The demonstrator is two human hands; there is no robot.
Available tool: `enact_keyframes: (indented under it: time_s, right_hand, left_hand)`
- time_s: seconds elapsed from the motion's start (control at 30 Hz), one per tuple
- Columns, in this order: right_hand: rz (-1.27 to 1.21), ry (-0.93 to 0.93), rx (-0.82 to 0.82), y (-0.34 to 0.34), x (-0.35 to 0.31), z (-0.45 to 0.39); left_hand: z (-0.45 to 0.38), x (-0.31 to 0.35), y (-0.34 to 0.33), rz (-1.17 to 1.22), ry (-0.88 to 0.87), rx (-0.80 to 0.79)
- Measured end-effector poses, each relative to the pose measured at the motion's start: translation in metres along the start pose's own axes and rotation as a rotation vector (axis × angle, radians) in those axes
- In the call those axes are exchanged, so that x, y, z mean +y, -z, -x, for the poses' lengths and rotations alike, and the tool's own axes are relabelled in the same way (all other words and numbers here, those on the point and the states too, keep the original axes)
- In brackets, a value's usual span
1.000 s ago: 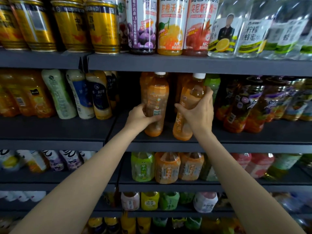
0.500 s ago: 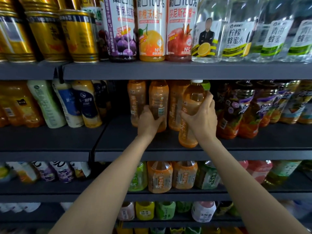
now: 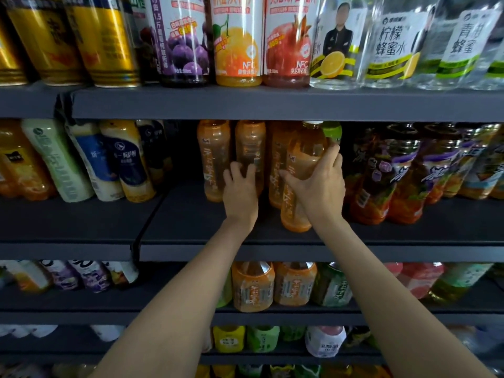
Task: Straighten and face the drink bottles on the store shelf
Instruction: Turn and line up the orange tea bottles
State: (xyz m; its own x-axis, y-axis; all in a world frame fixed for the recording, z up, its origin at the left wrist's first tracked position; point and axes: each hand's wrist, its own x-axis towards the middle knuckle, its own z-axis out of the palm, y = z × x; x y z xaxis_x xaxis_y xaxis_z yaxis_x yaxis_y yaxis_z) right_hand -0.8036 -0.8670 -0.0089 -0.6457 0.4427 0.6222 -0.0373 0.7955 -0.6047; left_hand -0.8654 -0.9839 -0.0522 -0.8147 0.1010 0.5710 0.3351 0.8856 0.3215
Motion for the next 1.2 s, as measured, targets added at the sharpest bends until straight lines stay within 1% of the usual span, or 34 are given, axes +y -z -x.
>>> enact_keyframes:
  time_s: [0.1, 0.17, 0.2, 0.33, 0.43, 0.57, 0.67, 0.8, 0.87, 0.93, 1.0, 1.1, 1.2]
  right_hand:
    - [-0.009, 0.003, 0.012, -0.002, 0.002, -0.001]
    - [-0.008, 0.004, 0.01, -0.003, 0.003, -0.001]
    - [-0.009, 0.006, 0.011, -0.003, 0.003, -0.001]
    - [-0.01, 0.003, 0.012, -0.002, 0.002, 0.0]
    - [-0.012, 0.011, 0.017, -0.002, 0.002, 0.0]
    - [-0.014, 0.008, 0.008, 0.0, 0.001, 0.0]
    - [-0.015, -0.005, -0.009, 0.001, 0.001, 0.0]
    - [-0.069, -0.024, -0.057, 0.007, 0.003, -0.002]
    - [-0.098, -0.036, -0.07, 0.011, 0.006, -0.002]
    - [-0.092, -0.048, -0.052, 0.016, 0.008, 0.0]
    - [-0.084, -0.053, -0.031, 0.021, 0.01, 0.002]
    - [-0.078, -0.045, -0.063, 0.025, 0.013, 0.001]
    - [-0.064, -0.039, -0.069, 0.025, 0.013, 0.0]
  left_hand:
    - [0.001, -0.003, -0.004, -0.037, -0.172, -0.023]
    - [0.001, -0.005, -0.006, -0.097, -0.214, -0.115]
    - [-0.002, -0.006, -0.007, -0.114, -0.194, -0.157]
    - [-0.011, -0.007, -0.008, -0.095, -0.011, -0.295]
    - [-0.016, -0.005, -0.007, -0.07, 0.023, -0.415]
    - [-0.016, -0.004, -0.004, 0.032, 0.051, -0.472]
    - [-0.005, -0.005, 0.004, 0.183, 0.005, -0.43]
    - [0.008, 0.007, 0.023, 0.542, -0.048, -0.403]
    - [0.006, 0.017, 0.028, 0.646, -0.005, -0.376]
    - [0.001, 0.029, 0.027, 0.728, 0.087, -0.383]
    - [-0.002, 0.038, 0.019, 0.749, 0.171, -0.389]
    - [-0.002, 0.043, 0.008, 0.769, 0.25, -0.347]
    - [0.0, 0.035, 0.006, 0.719, 0.227, -0.275]
